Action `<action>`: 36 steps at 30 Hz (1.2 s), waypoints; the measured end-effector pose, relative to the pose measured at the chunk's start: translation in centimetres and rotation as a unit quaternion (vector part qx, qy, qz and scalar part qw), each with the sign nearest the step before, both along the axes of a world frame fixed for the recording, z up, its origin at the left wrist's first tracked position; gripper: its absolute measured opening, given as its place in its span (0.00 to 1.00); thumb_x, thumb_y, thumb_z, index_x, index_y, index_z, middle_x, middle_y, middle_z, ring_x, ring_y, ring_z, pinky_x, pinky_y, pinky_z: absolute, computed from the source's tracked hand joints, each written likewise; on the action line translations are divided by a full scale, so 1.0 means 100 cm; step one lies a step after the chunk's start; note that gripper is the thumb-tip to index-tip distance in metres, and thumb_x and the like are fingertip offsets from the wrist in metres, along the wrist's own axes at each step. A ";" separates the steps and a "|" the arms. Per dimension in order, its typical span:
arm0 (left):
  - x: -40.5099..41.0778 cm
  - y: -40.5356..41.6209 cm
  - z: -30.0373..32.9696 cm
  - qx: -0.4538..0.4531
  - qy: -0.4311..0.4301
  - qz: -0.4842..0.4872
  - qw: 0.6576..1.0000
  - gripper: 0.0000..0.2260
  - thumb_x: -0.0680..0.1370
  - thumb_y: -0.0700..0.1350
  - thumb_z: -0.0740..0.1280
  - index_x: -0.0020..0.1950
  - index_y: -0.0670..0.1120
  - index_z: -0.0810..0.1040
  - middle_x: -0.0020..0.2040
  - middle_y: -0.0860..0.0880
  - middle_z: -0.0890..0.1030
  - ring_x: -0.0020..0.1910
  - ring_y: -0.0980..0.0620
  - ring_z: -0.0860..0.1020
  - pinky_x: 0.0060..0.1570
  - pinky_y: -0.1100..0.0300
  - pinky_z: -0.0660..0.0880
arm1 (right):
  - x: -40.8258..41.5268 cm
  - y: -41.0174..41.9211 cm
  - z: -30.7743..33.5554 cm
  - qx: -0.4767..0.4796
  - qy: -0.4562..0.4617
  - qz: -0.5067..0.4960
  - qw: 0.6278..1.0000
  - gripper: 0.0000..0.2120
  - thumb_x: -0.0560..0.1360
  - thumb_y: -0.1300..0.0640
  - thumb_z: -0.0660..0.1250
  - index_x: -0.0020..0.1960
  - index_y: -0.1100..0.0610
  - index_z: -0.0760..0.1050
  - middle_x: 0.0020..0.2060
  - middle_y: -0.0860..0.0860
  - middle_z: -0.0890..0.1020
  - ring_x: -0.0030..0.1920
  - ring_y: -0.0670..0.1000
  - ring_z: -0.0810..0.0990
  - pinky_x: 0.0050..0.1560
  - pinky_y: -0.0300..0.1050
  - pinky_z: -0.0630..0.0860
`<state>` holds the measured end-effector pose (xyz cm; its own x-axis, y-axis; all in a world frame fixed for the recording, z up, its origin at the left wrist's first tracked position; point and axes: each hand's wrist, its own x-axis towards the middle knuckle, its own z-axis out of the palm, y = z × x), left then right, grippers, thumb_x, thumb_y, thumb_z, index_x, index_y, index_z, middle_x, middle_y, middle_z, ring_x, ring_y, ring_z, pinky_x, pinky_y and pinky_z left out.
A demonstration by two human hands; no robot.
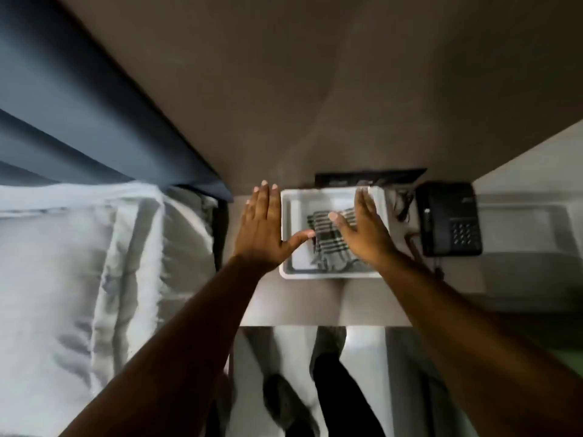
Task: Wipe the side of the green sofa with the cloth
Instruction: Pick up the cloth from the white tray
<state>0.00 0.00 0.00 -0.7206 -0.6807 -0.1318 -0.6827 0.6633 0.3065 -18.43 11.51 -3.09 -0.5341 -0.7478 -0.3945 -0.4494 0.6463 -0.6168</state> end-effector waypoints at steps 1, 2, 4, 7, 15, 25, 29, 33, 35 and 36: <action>-0.002 0.001 -0.025 0.017 -0.027 -0.010 0.999 0.53 0.73 0.78 0.46 0.79 0.35 0.56 0.80 0.33 0.57 0.80 0.35 0.57 0.77 0.42 0.54 | 0.001 -0.001 -0.026 0.013 -0.016 -0.001 1.000 0.42 0.77 0.37 0.57 0.77 0.59 0.42 0.79 0.55 0.46 0.79 0.53 0.44 0.78 0.53 0.49; -0.005 0.001 -0.043 0.021 -0.041 -0.012 0.999 0.53 0.72 0.78 0.45 0.80 0.36 0.53 0.81 0.35 0.55 0.80 0.36 0.54 0.78 0.43 0.52 | -0.001 -0.004 -0.046 0.017 -0.013 0.002 1.000 0.42 0.77 0.37 0.58 0.77 0.59 0.42 0.79 0.56 0.46 0.79 0.54 0.44 0.78 0.53 0.48; -0.005 0.003 -0.089 0.038 -0.085 -0.012 0.996 0.51 0.72 0.77 0.46 0.81 0.39 0.47 0.82 0.37 0.50 0.82 0.39 0.49 0.79 0.44 0.47 | 0.006 -0.006 -0.094 0.038 -0.011 0.005 0.999 0.42 0.77 0.37 0.60 0.77 0.60 0.44 0.79 0.59 0.48 0.79 0.58 0.46 0.78 0.55 0.49; -0.007 0.009 -0.143 0.035 -0.116 -0.025 0.992 0.51 0.73 0.77 0.47 0.81 0.39 0.42 0.82 0.38 0.45 0.82 0.40 0.46 0.78 0.48 0.42 | 0.019 -0.015 -0.150 0.023 0.029 0.004 0.999 0.44 0.75 0.38 0.64 0.77 0.60 0.46 0.78 0.63 0.50 0.78 0.63 0.48 0.76 0.59 0.50; 0.000 0.010 -0.207 -0.040 -0.145 -0.068 0.986 0.52 0.75 0.76 0.45 0.80 0.33 0.49 0.80 0.32 0.49 0.81 0.36 0.49 0.79 0.44 0.47 | 0.046 -0.038 -0.223 0.044 0.206 0.008 0.977 0.46 0.71 0.42 0.69 0.74 0.69 0.53 0.74 0.71 0.56 0.75 0.70 0.52 0.74 0.65 0.49; 0.002 0.009 -0.214 -0.059 -0.115 -0.068 0.989 0.51 0.76 0.75 0.48 0.80 0.33 0.50 0.80 0.31 0.49 0.81 0.35 0.48 0.80 0.46 0.43 | 0.028 -0.028 -0.221 -0.029 0.185 -0.011 0.982 0.23 0.77 0.61 0.53 0.69 0.70 0.63 0.71 0.71 0.66 0.73 0.69 0.63 0.73 0.63 0.62; 0.004 0.008 -0.217 -0.061 -0.096 -0.074 0.991 0.51 0.76 0.75 0.49 0.80 0.33 0.49 0.80 0.31 0.48 0.81 0.34 0.47 0.80 0.45 0.45 | 0.006 -0.005 -0.186 -0.131 0.055 -0.143 0.980 0.18 0.79 0.59 0.55 0.65 0.66 0.71 0.56 0.67 0.80 0.54 0.63 0.80 0.52 0.45 0.77; 0.005 0.006 -0.216 -0.056 -0.112 -0.081 0.989 0.52 0.75 0.76 0.48 0.80 0.34 0.44 0.81 0.33 0.45 0.81 0.36 0.45 0.80 0.45 0.44 | -0.006 0.016 -0.162 -0.210 -0.117 -0.370 0.897 0.11 0.77 0.50 0.58 0.48 0.55 0.76 0.37 0.49 0.81 0.38 0.50 0.80 0.38 0.46 0.77; 0.005 0.005 -0.214 -0.053 -0.119 -0.078 0.988 0.52 0.75 0.77 0.45 0.80 0.34 0.43 0.81 0.33 0.44 0.81 0.36 0.45 0.80 0.44 0.45 | -0.010 0.028 -0.147 -0.267 -0.232 -0.467 0.810 0.07 0.78 0.54 0.59 0.46 0.53 0.75 0.33 0.45 0.81 0.35 0.48 0.81 0.37 0.45 0.78; 0.004 0.006 -0.211 -0.050 -0.119 -0.083 0.988 0.53 0.74 0.77 0.44 0.80 0.34 0.44 0.81 0.33 0.44 0.81 0.36 0.45 0.80 0.44 0.45 | -0.011 0.037 -0.138 -0.302 -0.278 -0.503 0.761 0.07 0.78 0.56 0.59 0.51 0.55 0.76 0.38 0.49 0.83 0.39 0.51 0.83 0.42 0.47 0.80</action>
<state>0.37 0.60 -21.14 -0.7806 -0.5733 -0.2489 -0.6063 0.7914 0.0784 -19.56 15.19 -16.87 -0.8323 -0.2054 -0.5148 0.5235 0.0137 -0.8519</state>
